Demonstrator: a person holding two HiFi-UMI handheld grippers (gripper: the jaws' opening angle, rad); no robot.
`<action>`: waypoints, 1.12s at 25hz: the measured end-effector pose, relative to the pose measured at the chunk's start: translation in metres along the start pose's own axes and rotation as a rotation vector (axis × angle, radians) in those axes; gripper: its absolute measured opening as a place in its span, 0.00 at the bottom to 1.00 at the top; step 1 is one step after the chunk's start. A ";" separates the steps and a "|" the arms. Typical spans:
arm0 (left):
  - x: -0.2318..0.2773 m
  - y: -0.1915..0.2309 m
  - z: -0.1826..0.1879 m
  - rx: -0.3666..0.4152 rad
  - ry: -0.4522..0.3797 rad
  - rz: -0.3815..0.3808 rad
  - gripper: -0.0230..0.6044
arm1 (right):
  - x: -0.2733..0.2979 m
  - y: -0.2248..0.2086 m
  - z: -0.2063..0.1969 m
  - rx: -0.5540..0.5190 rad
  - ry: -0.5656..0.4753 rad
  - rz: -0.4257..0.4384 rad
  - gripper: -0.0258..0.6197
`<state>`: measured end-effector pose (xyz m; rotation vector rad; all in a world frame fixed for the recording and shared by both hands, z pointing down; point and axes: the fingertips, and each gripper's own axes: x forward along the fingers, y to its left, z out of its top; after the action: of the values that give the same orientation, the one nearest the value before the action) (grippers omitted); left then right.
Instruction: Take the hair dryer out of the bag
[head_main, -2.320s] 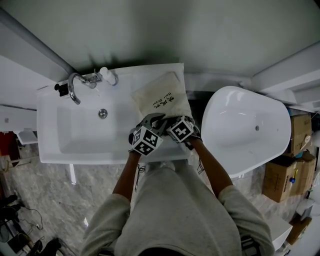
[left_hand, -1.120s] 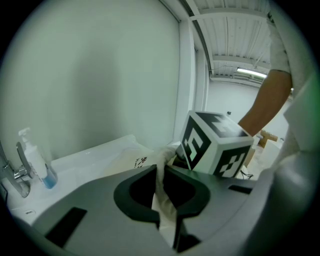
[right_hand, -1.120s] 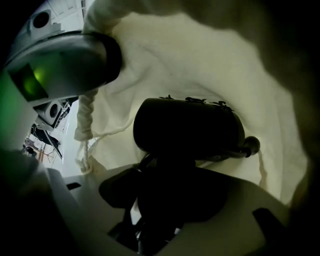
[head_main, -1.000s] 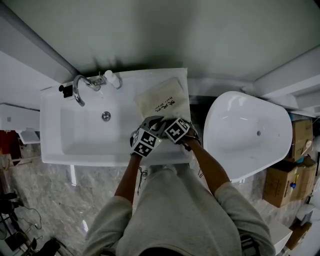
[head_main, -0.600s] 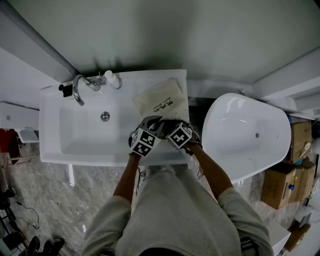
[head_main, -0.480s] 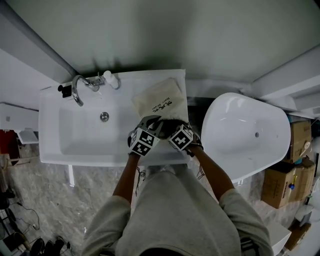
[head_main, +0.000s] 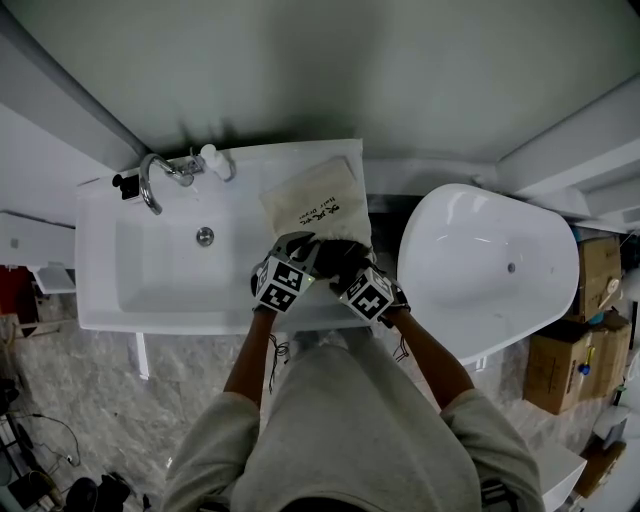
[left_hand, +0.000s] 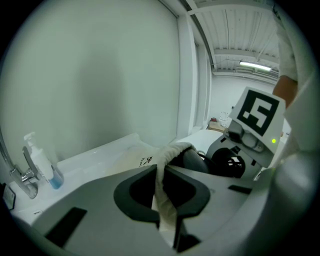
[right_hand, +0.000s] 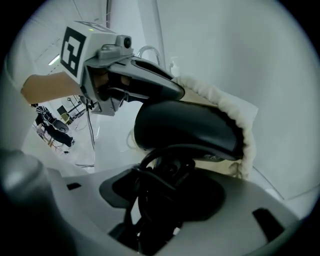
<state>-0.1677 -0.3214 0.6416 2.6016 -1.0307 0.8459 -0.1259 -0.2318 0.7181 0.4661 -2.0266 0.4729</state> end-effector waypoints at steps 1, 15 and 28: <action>0.000 0.000 0.000 -0.001 0.000 0.003 0.09 | -0.002 0.003 0.000 -0.007 -0.012 0.001 0.41; 0.002 0.004 0.000 -0.011 0.013 0.028 0.09 | -0.037 0.034 0.012 -0.097 -0.235 0.043 0.41; 0.003 -0.001 0.001 -0.097 -0.004 0.017 0.09 | -0.097 0.045 0.033 -0.035 -0.427 0.006 0.41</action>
<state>-0.1650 -0.3231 0.6427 2.5187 -1.0685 0.7748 -0.1283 -0.1980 0.6118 0.5764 -2.4417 0.3619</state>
